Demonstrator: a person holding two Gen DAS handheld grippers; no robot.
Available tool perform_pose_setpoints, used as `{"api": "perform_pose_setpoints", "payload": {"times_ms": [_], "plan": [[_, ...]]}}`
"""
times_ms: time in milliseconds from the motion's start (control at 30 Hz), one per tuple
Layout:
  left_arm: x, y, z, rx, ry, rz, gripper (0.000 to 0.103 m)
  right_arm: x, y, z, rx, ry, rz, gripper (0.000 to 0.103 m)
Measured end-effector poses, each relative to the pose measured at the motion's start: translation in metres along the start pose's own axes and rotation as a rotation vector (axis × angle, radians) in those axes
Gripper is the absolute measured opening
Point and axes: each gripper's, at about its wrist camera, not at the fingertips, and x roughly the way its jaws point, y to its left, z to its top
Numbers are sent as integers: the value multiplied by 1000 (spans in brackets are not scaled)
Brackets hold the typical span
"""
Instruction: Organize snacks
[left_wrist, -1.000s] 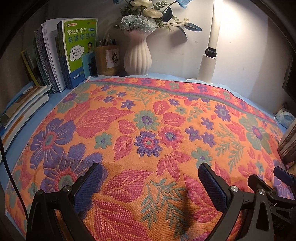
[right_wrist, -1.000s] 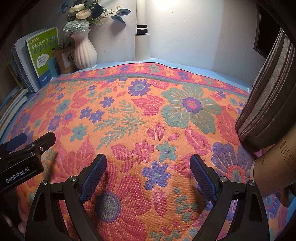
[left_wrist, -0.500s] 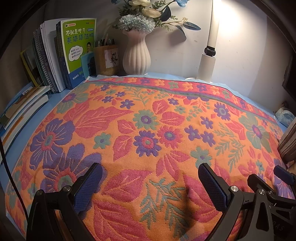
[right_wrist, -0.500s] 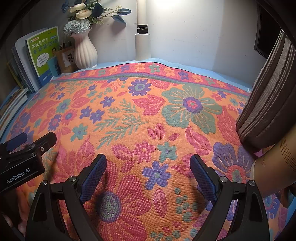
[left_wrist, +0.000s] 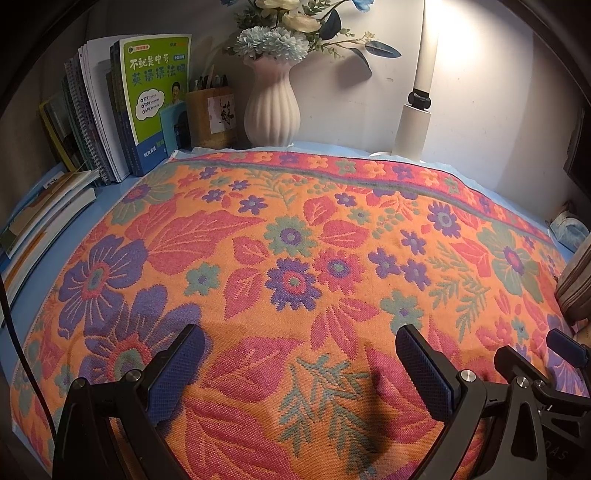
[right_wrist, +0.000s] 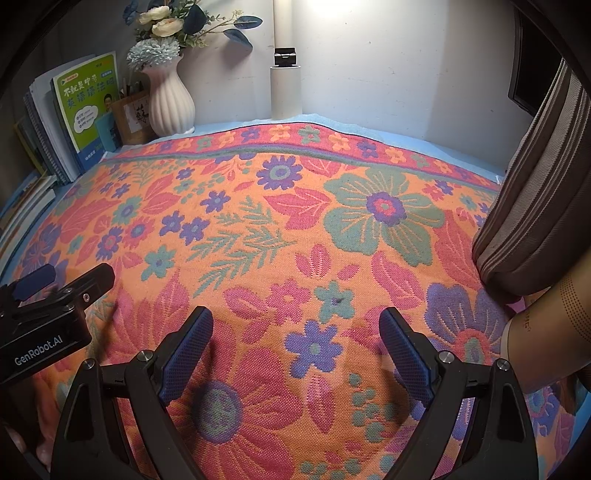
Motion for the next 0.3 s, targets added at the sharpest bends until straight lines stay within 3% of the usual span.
{"api": "perform_pose_setpoints", "payload": {"times_ms": [300], "plan": [[-3, 0, 2, 19, -28, -5, 103, 1, 0, 0, 1, 1, 0, 92]]}}
